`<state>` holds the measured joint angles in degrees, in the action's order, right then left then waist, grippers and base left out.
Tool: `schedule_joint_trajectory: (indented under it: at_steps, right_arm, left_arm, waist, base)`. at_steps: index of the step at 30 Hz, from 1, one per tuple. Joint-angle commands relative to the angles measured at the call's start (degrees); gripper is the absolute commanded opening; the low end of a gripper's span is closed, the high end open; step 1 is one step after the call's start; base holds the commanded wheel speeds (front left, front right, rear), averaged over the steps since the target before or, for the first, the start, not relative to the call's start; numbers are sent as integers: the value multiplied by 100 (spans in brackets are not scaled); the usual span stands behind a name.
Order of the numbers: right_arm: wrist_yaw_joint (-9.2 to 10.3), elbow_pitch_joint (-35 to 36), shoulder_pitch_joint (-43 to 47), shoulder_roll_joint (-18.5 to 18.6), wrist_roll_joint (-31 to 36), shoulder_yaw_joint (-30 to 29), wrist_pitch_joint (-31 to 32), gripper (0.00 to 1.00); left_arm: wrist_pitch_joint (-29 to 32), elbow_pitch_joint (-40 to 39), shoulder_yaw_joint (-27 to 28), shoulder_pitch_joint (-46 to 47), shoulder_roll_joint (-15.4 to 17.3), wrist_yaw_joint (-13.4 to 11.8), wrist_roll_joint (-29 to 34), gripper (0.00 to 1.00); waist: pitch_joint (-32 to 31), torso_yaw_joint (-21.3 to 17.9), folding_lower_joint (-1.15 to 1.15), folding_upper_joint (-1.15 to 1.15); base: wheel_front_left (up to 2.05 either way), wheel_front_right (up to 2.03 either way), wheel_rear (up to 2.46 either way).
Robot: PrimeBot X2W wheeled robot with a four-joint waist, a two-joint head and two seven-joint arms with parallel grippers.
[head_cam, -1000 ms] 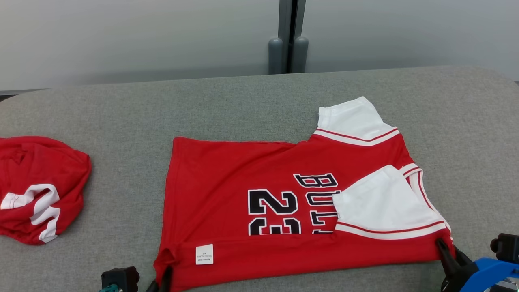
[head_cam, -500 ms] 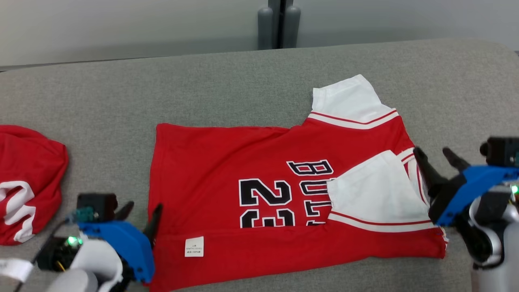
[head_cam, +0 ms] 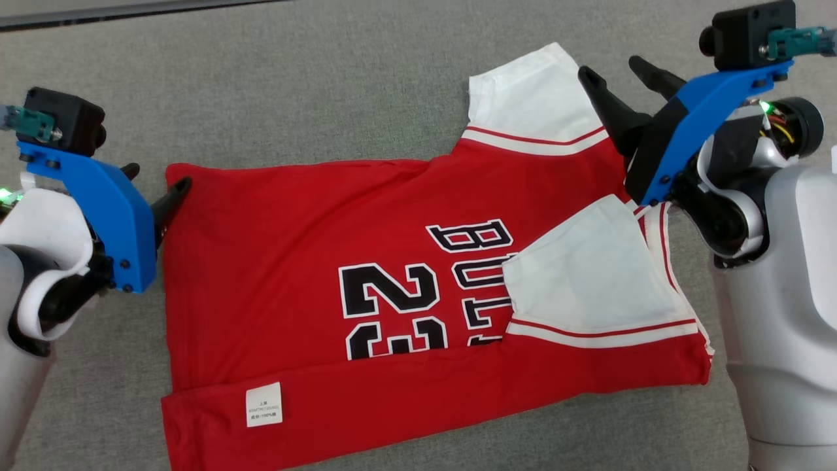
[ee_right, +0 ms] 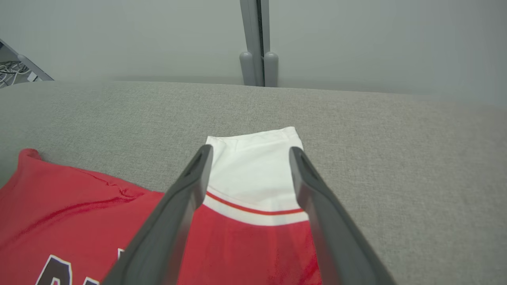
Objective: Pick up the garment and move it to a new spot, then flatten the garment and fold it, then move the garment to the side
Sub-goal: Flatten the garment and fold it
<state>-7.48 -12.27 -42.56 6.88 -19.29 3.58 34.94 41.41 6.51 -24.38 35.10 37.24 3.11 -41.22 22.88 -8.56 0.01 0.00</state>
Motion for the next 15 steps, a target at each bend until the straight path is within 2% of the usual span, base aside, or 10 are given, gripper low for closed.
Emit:
schedule_joint_trajectory:
  at_steps: [1, 9, 15]
  right_arm:
    - [-3, -215, -285, -2, -54, 85, -141, 100]
    - [-3, -877, -851, 25, -173, 180, -545, 100]
    - [-3, -1277, -1076, 67, -300, 123, -896, 100]
  left_arm:
    - [160, 159, 21, 244, 13, 51, -92, 100]
    - [282, 516, -1, 558, 101, 59, -1, 100]
    - [274, 628, -64, 600, -2, 73, -50, 100]
  waist:
    - [189, -5, -1, 0]
    - [503, -170, -1, 0]
    - [698, -153, -1, 0]
  base:
    - [0, 0, 0]
    - [0, 0, 0]
    - [0, 0, 0]
